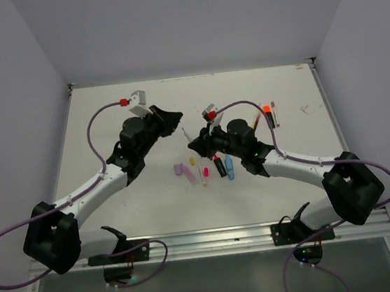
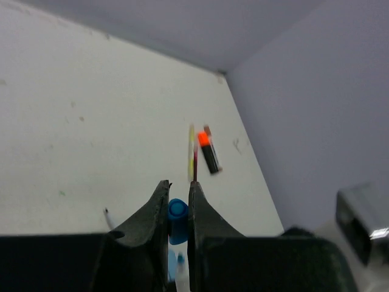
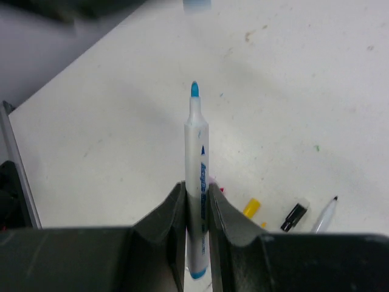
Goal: Open the pen caps
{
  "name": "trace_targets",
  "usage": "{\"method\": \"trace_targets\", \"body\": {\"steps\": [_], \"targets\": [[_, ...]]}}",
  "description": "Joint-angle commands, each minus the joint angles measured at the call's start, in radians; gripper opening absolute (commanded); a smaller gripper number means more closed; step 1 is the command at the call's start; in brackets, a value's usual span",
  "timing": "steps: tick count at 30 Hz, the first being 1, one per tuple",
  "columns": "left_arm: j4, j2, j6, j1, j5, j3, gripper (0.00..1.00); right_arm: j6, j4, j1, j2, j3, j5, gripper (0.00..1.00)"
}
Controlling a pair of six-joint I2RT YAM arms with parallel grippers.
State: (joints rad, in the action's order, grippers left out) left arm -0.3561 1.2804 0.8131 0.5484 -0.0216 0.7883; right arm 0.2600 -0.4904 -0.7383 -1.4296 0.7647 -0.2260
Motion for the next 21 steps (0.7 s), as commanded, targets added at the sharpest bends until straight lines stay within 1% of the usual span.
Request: {"method": "trace_targets", "body": {"steps": [1,6,9,10,12,13,15,16,17,19,20,21], "targets": [[-0.351,-0.084,0.021,-0.143,0.273,0.104,0.0,-0.03,0.243,-0.009,0.012,-0.099,-0.068,0.0],[-0.359,-0.095,0.035,-0.206,0.261,0.114,0.0,-0.041,0.227,-0.01,0.032,-0.119,-0.072,0.0],[-0.328,-0.095,0.032,-0.228,0.211,0.129,0.0,-0.022,0.231,-0.009,0.05,-0.122,-0.059,0.0],[-0.314,-0.089,0.02,-0.228,0.186,0.143,0.0,-0.016,0.237,-0.009,0.058,-0.116,-0.029,0.0],[-0.221,-0.059,0.015,-0.228,0.138,0.161,0.0,-0.007,0.256,-0.006,0.069,-0.107,0.026,0.0],[-0.193,-0.046,0.002,-0.228,0.082,0.167,0.0,0.004,0.295,-0.003,0.072,-0.088,0.099,0.0],[-0.104,-0.006,-0.003,-0.226,0.026,0.181,0.0,0.015,0.366,0.017,0.069,-0.065,0.161,0.0],[-0.078,0.01,-0.014,-0.223,-0.047,0.187,0.0,0.031,0.384,0.03,0.06,-0.047,0.187,0.0],[-0.016,0.043,-0.022,-0.211,-0.07,0.193,0.0,0.038,0.401,0.055,0.057,-0.039,0.217,0.0],[0.063,0.085,-0.06,-0.186,-0.11,0.224,0.0,0.065,0.429,0.086,0.044,-0.025,0.224,0.0],[0.13,0.132,-0.072,-0.154,-0.119,0.235,0.0,0.077,0.434,0.124,0.031,-0.022,0.223,0.0],[0.156,0.155,-0.081,-0.136,-0.124,0.244,0.0,0.091,0.444,0.144,0.02,-0.018,0.22,0.0]]}}
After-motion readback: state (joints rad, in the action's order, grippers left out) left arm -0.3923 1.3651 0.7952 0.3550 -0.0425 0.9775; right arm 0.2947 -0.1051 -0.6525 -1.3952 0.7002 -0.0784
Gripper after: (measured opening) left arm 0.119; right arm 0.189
